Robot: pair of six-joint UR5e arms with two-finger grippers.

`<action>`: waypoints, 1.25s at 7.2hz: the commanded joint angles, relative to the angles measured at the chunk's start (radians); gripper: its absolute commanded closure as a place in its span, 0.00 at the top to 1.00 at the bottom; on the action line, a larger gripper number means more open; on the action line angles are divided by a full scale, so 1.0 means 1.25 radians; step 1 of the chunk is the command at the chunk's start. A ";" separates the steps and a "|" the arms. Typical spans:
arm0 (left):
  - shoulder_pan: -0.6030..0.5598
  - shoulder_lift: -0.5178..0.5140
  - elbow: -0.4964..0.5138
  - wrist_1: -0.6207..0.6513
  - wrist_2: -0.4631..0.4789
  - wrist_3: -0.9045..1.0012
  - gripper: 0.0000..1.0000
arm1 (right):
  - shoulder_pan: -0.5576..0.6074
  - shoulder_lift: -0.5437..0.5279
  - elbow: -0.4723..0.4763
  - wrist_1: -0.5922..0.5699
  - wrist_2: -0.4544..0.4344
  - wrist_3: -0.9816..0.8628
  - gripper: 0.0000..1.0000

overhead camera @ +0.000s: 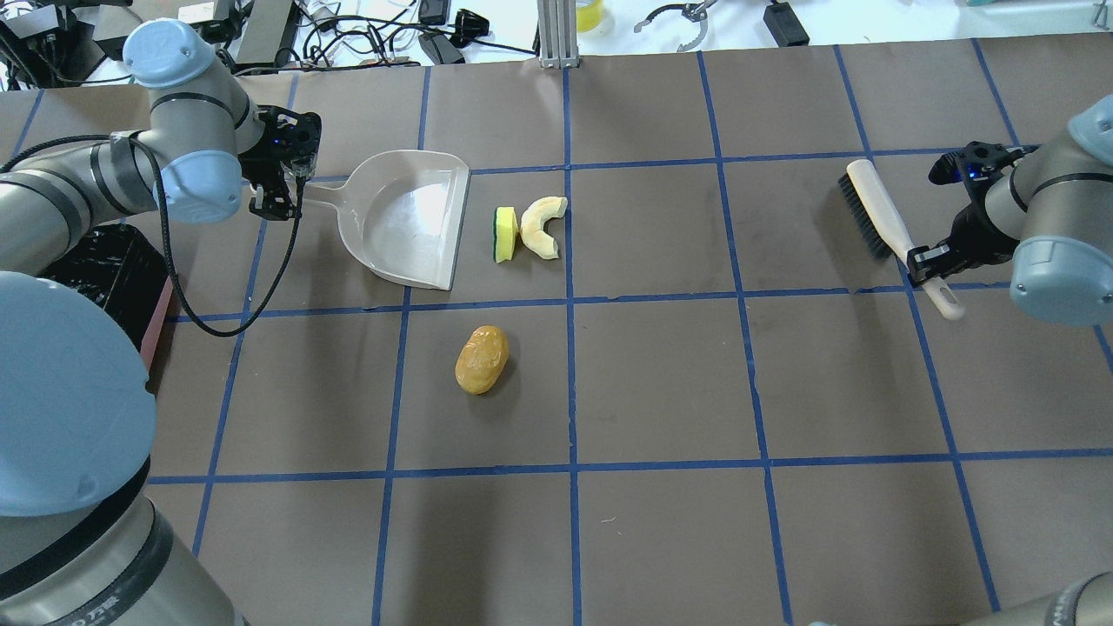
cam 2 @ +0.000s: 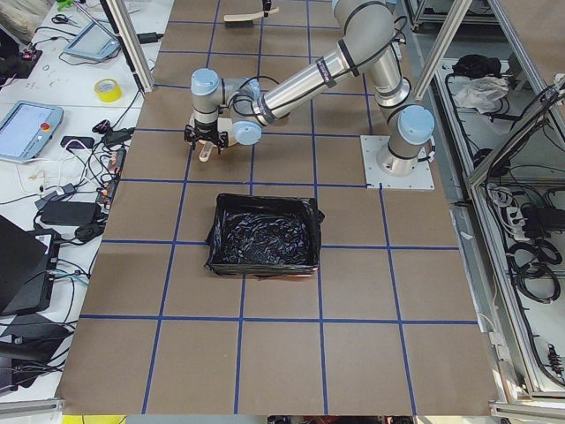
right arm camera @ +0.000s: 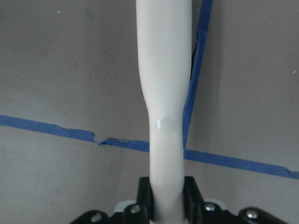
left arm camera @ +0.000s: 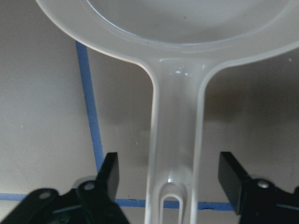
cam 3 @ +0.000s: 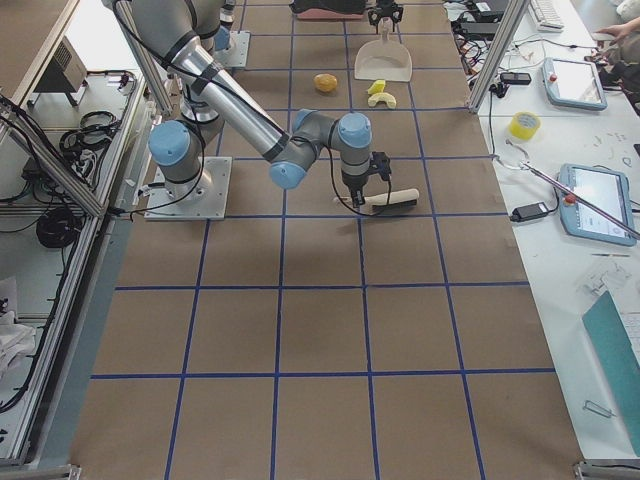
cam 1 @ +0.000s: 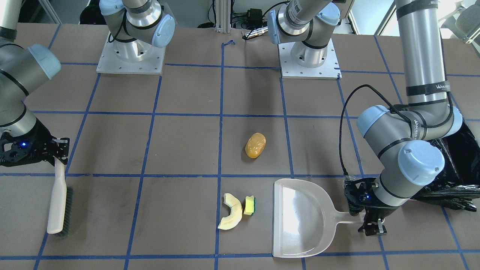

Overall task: Sweep and dump trash into bin
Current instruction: 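Close the left gripper on the dustpan handle while the right gripper grasps the brush handle, then lift the brush with the right gripper and carry it toward the dustpan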

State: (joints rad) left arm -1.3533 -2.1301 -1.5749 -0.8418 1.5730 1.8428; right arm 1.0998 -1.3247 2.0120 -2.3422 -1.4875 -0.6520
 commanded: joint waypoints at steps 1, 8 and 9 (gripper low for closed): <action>0.000 0.008 0.000 0.000 0.001 -0.005 0.02 | 0.009 -0.031 -0.010 0.005 0.020 0.012 0.11; -0.010 0.025 -0.021 0.000 0.010 -0.003 0.00 | 0.369 -0.150 -0.015 0.087 0.005 0.593 0.06; -0.010 0.028 -0.027 0.002 0.011 -0.002 0.00 | 0.439 -0.128 -0.015 0.070 0.002 0.677 0.05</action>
State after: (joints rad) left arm -1.3635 -2.1014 -1.5960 -0.8424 1.5847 1.8391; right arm 1.5330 -1.5085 1.9943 -2.2341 -1.4826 0.0405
